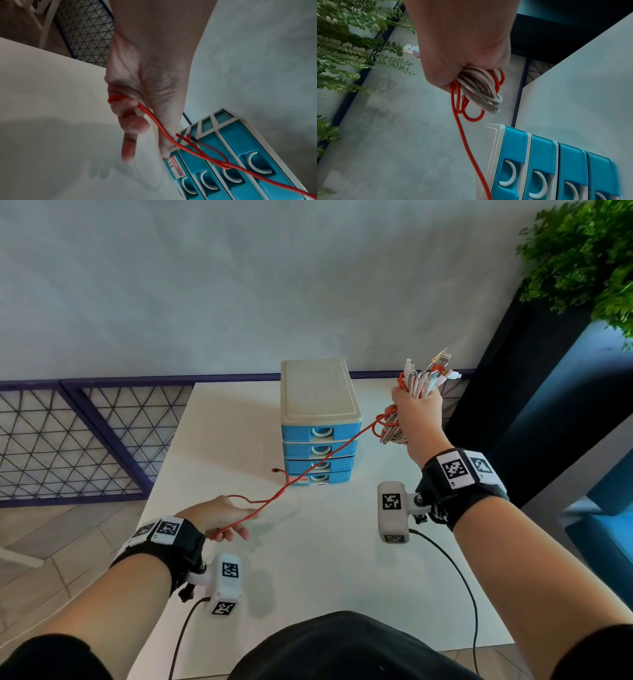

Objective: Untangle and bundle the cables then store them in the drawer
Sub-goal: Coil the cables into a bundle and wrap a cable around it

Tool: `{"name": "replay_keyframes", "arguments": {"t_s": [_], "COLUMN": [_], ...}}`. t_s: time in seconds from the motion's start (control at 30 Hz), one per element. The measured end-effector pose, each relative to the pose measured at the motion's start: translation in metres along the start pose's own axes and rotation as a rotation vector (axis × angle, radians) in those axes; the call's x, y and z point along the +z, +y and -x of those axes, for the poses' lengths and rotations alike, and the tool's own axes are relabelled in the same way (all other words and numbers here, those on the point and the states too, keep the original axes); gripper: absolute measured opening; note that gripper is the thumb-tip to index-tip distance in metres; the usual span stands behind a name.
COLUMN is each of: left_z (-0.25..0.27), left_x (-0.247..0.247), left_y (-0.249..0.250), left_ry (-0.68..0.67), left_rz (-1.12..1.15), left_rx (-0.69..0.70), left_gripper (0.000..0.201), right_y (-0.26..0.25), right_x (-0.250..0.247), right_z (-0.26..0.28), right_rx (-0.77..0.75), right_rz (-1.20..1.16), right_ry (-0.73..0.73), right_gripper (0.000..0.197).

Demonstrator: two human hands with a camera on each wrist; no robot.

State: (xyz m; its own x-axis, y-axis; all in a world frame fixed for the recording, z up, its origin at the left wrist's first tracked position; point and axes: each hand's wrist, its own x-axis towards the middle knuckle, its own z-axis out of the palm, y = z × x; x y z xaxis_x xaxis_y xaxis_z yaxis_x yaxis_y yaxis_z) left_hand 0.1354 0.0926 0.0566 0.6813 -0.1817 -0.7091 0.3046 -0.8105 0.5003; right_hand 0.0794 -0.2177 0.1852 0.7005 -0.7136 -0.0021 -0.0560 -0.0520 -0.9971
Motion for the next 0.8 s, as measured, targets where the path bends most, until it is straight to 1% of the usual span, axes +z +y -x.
{"name": "replay_keyframes", "arguments": {"t_s": [0.07,0.1,0.13,0.2,0.3,0.37,0.4,0.47,0.5,0.57,0.63,0.67,0.73,0.77,0.8], "left_z": [-0.001,-0.002,-0.003,-0.006,-0.014,-0.014,-0.014,-0.009,-0.003,0.013,0.034,0.045,0.061,0.067,0.073], "left_x": [-0.001,0.000,0.000,0.002,0.004,0.006,0.008,0.014,0.018,0.026,0.034,0.038,0.040,0.040,0.038], "left_y": [-0.002,-0.003,-0.004,-0.006,-0.008,-0.001,0.006,0.025,0.035,0.057,0.079,0.090,0.109,0.116,0.120], "left_ry": [0.012,0.017,0.033,0.080,0.150,0.200,0.226,0.263,0.261,0.197,0.156,0.156,0.146,0.088,-0.030], "left_rz": [0.035,0.055,0.085,0.126,0.127,0.133,0.121,0.054,0.018,0.041,0.113,0.143,0.184,0.232,0.307], "left_rx": [-0.039,-0.045,-0.033,0.018,0.101,0.196,0.274,0.484,0.590,0.766,0.902,0.943,0.945,0.910,0.855], "left_gripper": [0.056,0.055,0.050,0.031,0.019,0.013,0.012,0.013,0.015,0.016,0.022,0.025,0.030,0.032,0.035], "right_y": [-0.001,-0.002,-0.002,-0.003,-0.004,-0.004,-0.003,-0.003,-0.002,-0.001,-0.001,-0.001,0.000,0.001,0.001], "right_x": [-0.001,-0.001,-0.002,-0.002,0.000,0.005,0.008,0.015,0.019,0.025,0.029,0.030,0.032,0.033,0.032], "right_z": [0.000,0.000,0.000,0.000,0.003,0.008,0.012,0.018,0.021,0.024,0.028,0.029,0.030,0.030,0.029], "right_rx": [0.003,0.004,0.004,0.008,0.042,0.060,0.054,0.030,0.023,0.011,-0.023,-0.042,-0.070,-0.077,-0.075], "right_rz": [-0.005,-0.010,-0.008,0.002,-0.039,-0.046,-0.041,-0.045,-0.051,-0.057,-0.041,-0.035,-0.043,-0.063,-0.090], "right_ry": [0.002,0.003,0.002,-0.007,-0.055,-0.113,-0.143,-0.198,-0.222,-0.268,-0.336,-0.375,-0.437,-0.453,-0.456], "right_gripper": [0.012,0.013,0.013,0.012,0.010,0.009,0.007,0.007,0.007,0.006,0.007,0.007,0.010,0.009,0.009]}}
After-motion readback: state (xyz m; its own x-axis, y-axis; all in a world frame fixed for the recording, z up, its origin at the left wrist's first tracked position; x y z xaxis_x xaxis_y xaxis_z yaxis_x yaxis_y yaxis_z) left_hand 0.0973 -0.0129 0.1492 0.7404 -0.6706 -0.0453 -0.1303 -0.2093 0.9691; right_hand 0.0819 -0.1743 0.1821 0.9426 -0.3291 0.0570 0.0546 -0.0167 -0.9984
